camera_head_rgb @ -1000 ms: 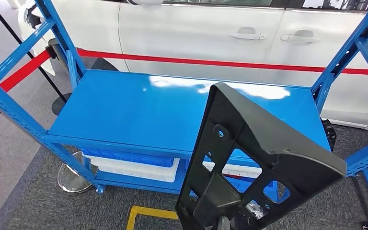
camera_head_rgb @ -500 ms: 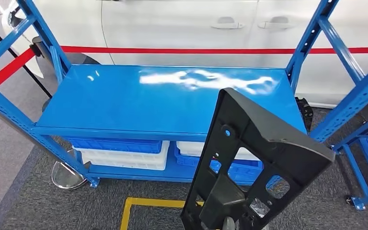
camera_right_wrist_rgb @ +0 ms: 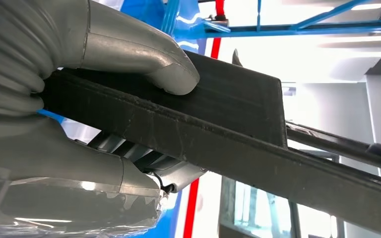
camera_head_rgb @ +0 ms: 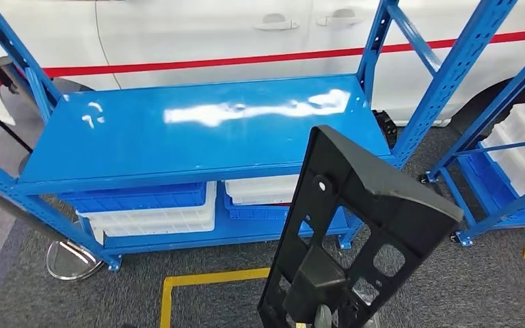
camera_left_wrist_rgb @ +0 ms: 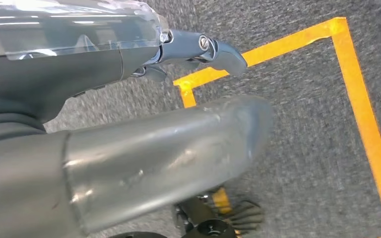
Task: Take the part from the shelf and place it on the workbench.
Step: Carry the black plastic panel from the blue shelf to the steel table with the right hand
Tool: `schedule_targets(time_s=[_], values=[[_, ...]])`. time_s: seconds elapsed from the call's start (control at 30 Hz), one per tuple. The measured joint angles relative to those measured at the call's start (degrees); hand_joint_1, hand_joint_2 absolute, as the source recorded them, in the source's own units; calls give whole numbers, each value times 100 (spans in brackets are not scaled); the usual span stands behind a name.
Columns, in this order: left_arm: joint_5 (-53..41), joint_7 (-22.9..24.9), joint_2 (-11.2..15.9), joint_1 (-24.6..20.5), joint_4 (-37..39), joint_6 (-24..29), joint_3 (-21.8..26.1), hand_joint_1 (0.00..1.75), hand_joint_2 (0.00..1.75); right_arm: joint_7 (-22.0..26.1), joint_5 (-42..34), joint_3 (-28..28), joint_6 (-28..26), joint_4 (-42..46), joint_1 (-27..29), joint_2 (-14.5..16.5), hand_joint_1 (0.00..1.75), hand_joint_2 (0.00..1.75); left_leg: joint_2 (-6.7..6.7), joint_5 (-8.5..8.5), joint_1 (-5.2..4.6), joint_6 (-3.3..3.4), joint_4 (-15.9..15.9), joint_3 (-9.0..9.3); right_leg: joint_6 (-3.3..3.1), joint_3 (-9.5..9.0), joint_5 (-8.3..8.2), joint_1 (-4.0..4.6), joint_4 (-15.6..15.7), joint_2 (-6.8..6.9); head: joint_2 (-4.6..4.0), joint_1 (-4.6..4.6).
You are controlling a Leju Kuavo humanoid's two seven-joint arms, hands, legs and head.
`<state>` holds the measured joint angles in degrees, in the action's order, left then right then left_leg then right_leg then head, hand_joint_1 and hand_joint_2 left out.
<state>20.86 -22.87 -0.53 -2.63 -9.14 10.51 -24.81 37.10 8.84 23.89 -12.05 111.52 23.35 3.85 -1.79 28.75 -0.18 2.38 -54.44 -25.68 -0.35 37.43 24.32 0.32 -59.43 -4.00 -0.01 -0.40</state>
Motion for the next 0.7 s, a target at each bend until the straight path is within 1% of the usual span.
schedule_targets(time_s=[0.03,0.07,0.1,0.13,0.17,0.2,0.23,0.27,0.3,0.33,0.37,0.4,0.43,0.47,0.5,0.53,0.57,0.6,0.63,0.67,0.7], values=[[-5,-1,-1,10,1,-1,-1,0,0,-5,4,-13,1,-1,6,1,175,175,92,-63,17,20,15,-64,17,85,273,-11,-245,142,-1,24],[-14,-1,2,23,1,-1,-2,0,0,-10,8,-27,5,-1,10,2,175,175,178,-113,16,33,3,-144,50,190,578,-28,-589,255,-1,48],[-25,-2,3,32,1,0,-4,0,0,-16,10,-43,9,-1,11,2,175,175,273,-159,17,29,-20,-228,90,281,811,-60,-969,315,-1,63],[-38,-2,3,37,1,1,-8,0,0,-20,10,-60,14,-1,14,2,175,175,368,-200,21,15,-53,-314,134,328,912,-95,-1292,347,-1,66],[-52,-3,3,34,1,2,-13,0,0,-25,10,-77,17,-1,22,2,175,175,461,-236,27,-3,-98,-405,179,301,870,-131,-1469,368,0,66],[-66,-4,3,28,1,4,-22,0,0,-31,10,-96,19,0,34,2,175,175,544,-263,37,-25,-151,-493,219,173,723,-165,-1444,395,0,66],[-80,-7,3,20,1,12,-33,0,0,-36,10,-114,20,3,51,2,175,175,620,-280,47,-48,-217,-579,258,-59,554,-196,-1220,458,1,66],[-89,-9,4,12,1,31,-47,0,0,-41,10,-132,22,10,73,2,175,175,685,-290,50,-75,-291,-661,290,-358,491,-217,-846,584,1,66],[-92,-11,4,6,1,59,-62,0,0,-45,10,-149,27,27,97,2,175,175,740,-297,51,-108,-363,-726,284,-637,514,-205,-449,705,1,67],[-92,-12,3,-1,1,94,-75,0,0,-47,8,-162,32,52,125,2,175,175,794,-306,47,-145,-421,-766,260,-829,583,-186,-138,803,1,59],[-89,-10,0,-11,1,129,-85,0,0,-48,4,-173,38,82,157,2,175,175,847,-325,42,-188,-454,-790,212,-916,663,-160,47,848,1,50],[-90,-6,-6,-20,1,156,-93,0,0,-49,0,-181,41,116,191,2,175,175,902,-354,47,-234,-461,-797,142,-909,669,-130,101,811,0,42],[-92,-2,-12,-29,1,174,-97,0,0,-48,-5,-188,43,141,225,3,175,175,929,-370,60,-282,-464,-804,76,-862,628,-131,106,760,0,35],[-95,2,-18,-33,1,186,-100,0,0,-49,-8,-196,44,162,256,3,175,175,855,-318,78,-333,-496,-826,11,-811,577,-132,111,704,0,32],[-99,4,-24,-28,1,194,-102,0,0,-52,-10,-204,44,182,281,5,175,175,718,-166,95,-372,-601,-864,-48,-751,518,-133,122,647,0,28],[-101,5,-27,-19,1,201,-104,0,0,-55,-16,-213,46,199,298,9,175,175,541,78,107,-397,-811,-926,-98,-681,456,-134,131,584,1,20],[-101,6,-30,-10,1,208,-105,0,0,-59,-23,-222,49,221,313,14,175,175,372,367,109,-406,-1115,-1003,-130,-606,401,-123,128,516,1,8],[-100,8,-32,-1,1,217,-107,0,0,-63,-32,-233,53,243,326,20,175,175,283,611,108,-397,-1469,-1083,-152,-532,344,-107,125,438,1,2],[-97,11,-33,4,1,229,-107,0,0,-66,-38,-245,58,262,345,24,175,175,244,742,105,-382,-1783,-1135,-165,-459,289,-87,119,358,1,-3],[-95,14,-34,8,1,240,-107,0,0,-70,-41,-259,62,278,369,27,175,175,227,741,99,-358,-1955,-1124,-169,-390,234,-70,110,276,1,-4],[-94,17,-36,9,1,251,-107,0,0,-73,-43,-272,66,289,392,28,175,175,212,635,92,-327,-1928,-1024,-167,-325,184,-55,100,193,1,-3]])
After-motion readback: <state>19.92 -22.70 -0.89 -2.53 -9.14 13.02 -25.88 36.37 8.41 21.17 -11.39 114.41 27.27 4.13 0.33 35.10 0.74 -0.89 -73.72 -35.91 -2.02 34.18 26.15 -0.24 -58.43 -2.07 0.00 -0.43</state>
